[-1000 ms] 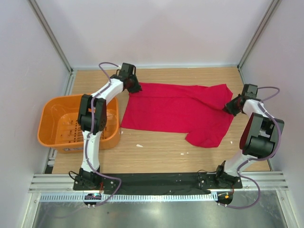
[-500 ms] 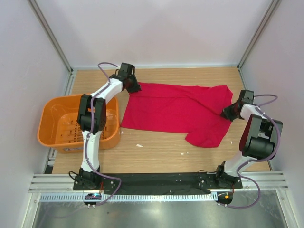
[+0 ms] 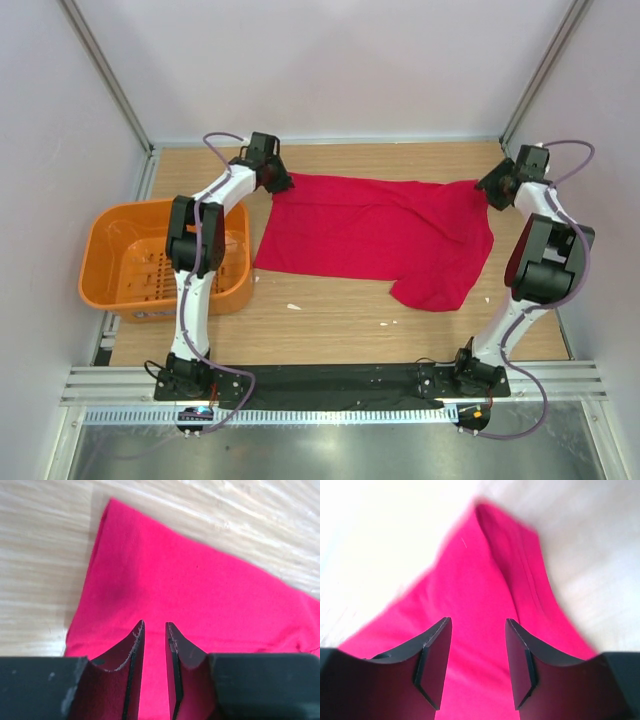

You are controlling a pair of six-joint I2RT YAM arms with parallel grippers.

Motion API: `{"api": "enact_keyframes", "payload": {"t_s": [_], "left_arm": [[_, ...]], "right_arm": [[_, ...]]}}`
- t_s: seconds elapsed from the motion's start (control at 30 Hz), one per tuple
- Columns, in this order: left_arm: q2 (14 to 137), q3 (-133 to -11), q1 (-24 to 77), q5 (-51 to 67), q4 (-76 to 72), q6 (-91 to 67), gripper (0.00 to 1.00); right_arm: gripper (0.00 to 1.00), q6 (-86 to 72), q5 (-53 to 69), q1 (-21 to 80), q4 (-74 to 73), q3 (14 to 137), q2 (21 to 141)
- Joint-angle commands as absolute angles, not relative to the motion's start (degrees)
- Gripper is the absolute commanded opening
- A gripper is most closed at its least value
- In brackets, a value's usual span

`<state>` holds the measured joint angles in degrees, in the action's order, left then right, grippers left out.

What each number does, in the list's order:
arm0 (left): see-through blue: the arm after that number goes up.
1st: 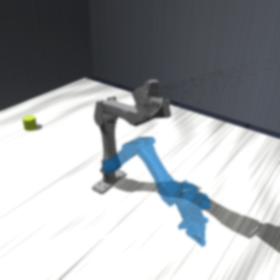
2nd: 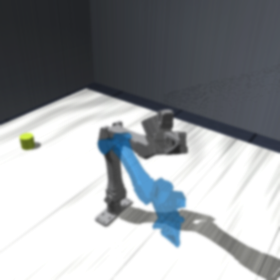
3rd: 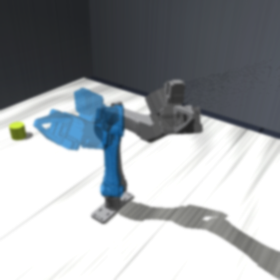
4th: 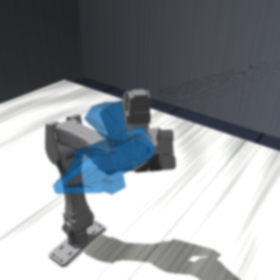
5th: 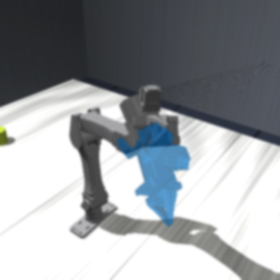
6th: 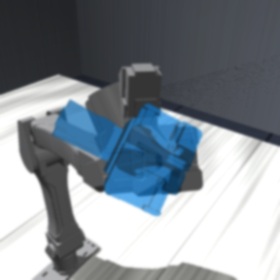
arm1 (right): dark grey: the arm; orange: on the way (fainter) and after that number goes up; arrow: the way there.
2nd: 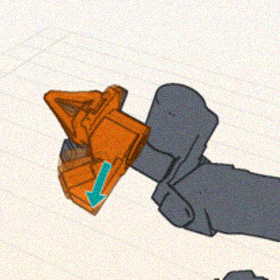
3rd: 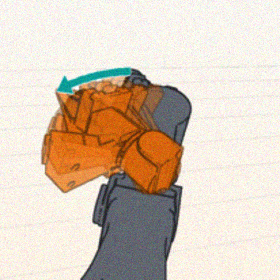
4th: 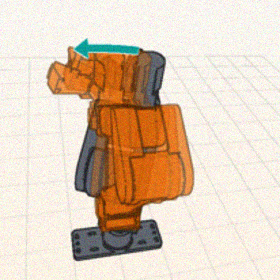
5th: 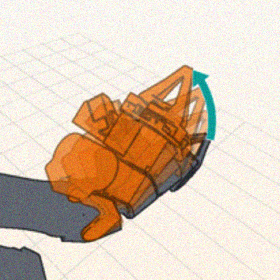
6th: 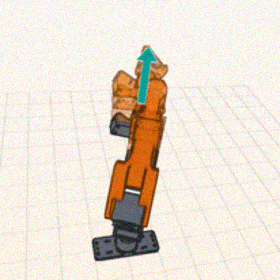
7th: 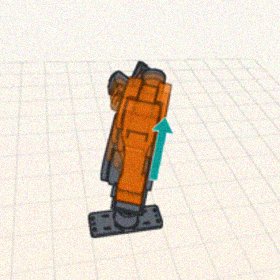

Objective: Fold and stack the t-shirts
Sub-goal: Fold the tshirt

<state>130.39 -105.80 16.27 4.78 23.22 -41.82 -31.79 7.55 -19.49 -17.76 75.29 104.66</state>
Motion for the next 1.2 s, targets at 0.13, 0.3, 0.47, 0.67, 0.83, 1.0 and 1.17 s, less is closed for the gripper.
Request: {"api": "enact_keyframes", "payload": {"t_s": [0.13, 0.3, 0.47, 0.67, 0.83, 1.0, 1.17], "left_arm": [[133.06, -107.05, 13.98, 6.41, 12.49, -47.37, 0.24], [135.96, -109.42, 13.80, 6.42, 11.60, -50.01, 0.24], [137.81, -110.30, 13.80, 6.15, 11.34, -52.20, 0.24], [140.36, -110.74, 13.01, 6.15, 12.30, -55.54, 0.24], [141.15, -110.83, 12.57, 5.63, 13.80, -56.69, 0.24], [140.80, -110.13, 12.22, 3.34, 16.25, -57.04, 0.24], [140.54, -108.63, 11.86, 1.94, 16.61, -58.71, 0.24]], "right_arm": [[0.54, -26.80, 11.51, -19.69, -12.49, 88.24, 117.06], [0.54, -26.54, 11.87, -19.77, -11.25, 91.75, 121.45], [0.53, -25.84, 12.31, -19.69, -11.25, 94.74, 124.54], [0.51, -26.98, 12.48, -19.69, -11.34, 100.27, 129.02], [0.41, -28.56, 13.45, -19.69, -13.01, 105.11, 133.77], [0.04, -28.74, 4.10, -19.69, -14.14, 104.77, 132.90], [0.01, -31.02, -9.31, -19.51, -11.16, 101.60, 130.86]]}}
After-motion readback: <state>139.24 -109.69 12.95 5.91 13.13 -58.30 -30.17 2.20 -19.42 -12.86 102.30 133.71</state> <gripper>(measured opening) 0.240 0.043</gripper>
